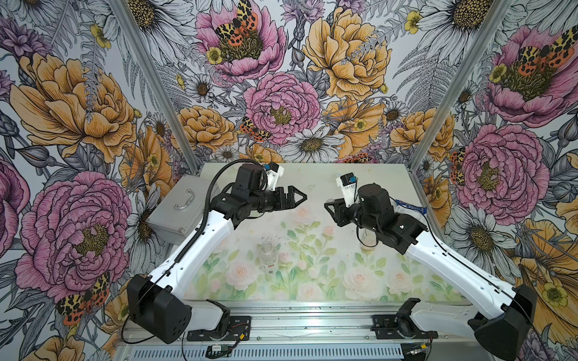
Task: Screw on the bottle caps
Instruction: Place the bottle cap at the center of the board.
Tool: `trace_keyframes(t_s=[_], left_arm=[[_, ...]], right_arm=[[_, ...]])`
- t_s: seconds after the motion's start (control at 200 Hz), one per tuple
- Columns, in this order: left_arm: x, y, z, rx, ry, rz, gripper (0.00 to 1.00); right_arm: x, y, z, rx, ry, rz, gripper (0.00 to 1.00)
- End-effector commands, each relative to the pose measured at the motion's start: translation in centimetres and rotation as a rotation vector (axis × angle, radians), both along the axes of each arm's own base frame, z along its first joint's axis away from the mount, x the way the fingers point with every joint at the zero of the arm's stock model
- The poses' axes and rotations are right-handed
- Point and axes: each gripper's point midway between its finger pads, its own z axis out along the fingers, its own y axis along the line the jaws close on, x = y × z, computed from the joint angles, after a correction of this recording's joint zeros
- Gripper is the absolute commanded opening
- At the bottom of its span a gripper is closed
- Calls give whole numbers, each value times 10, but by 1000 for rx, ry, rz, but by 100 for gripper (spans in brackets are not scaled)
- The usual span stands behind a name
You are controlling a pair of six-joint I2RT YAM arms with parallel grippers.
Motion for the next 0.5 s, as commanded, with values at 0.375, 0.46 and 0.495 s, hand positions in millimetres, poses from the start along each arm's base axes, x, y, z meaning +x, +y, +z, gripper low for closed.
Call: trace_keyframes(t_s=[0.375,0.46,0.495], left_arm=[[9,-53,41,-631,575,184,68],[7,-66,42,-619,580,146,70],[4,-71,42,-614,587,128,71]], right_arm=[[-11,18,58,243,-384,98,33],[-12,20,59,259,-394,95,33],[-12,21,59,263,-394,95,33]])
